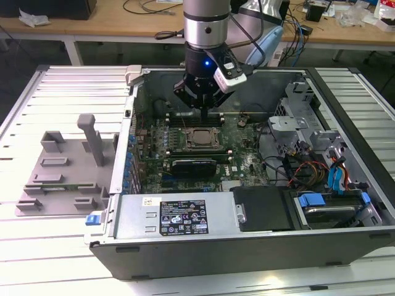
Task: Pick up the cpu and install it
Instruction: 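Install the first cpu locking lever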
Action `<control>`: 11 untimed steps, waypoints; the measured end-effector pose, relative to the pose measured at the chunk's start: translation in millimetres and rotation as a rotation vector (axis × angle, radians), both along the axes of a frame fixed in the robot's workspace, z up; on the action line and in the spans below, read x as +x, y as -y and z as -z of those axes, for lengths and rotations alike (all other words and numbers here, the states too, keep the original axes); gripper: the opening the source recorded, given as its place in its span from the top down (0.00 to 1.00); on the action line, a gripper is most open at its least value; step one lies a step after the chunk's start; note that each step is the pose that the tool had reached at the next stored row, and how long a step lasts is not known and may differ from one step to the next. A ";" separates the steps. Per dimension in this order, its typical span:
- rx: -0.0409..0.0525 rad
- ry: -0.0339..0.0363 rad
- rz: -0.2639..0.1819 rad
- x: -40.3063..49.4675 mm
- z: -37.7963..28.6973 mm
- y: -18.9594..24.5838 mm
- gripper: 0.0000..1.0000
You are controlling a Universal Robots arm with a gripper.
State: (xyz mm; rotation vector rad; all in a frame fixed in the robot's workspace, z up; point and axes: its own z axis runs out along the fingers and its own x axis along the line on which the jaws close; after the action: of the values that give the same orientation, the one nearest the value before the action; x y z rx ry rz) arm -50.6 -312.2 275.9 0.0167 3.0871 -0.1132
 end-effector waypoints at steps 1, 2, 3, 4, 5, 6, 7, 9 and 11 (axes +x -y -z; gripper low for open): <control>0.0000 0.0000 0.000 -2.6 0.1 0.0 0.89; 0.0001 0.0000 0.000 -5.2 0.1 0.0 0.89; 0.0001 0.0000 0.000 -7.8 0.2 0.0 0.89; 0.0001 0.0001 0.000 -10.9 0.2 0.0 0.89; 0.0001 0.0001 0.000 -15.0 0.3 0.0 0.89; 0.0001 0.0001 0.000 -18.6 0.3 -0.1 0.89; 0.0001 0.0001 0.000 -21.2 0.4 0.0 0.89; 0.0002 0.0001 0.000 -29.9 0.5 -0.1 0.89; 0.0510 0.0000 0.000 -54.3 0.7 0.0 0.89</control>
State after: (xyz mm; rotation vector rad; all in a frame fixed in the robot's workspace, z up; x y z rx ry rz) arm -104.9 -312.1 275.3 0.0187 3.0892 -0.0345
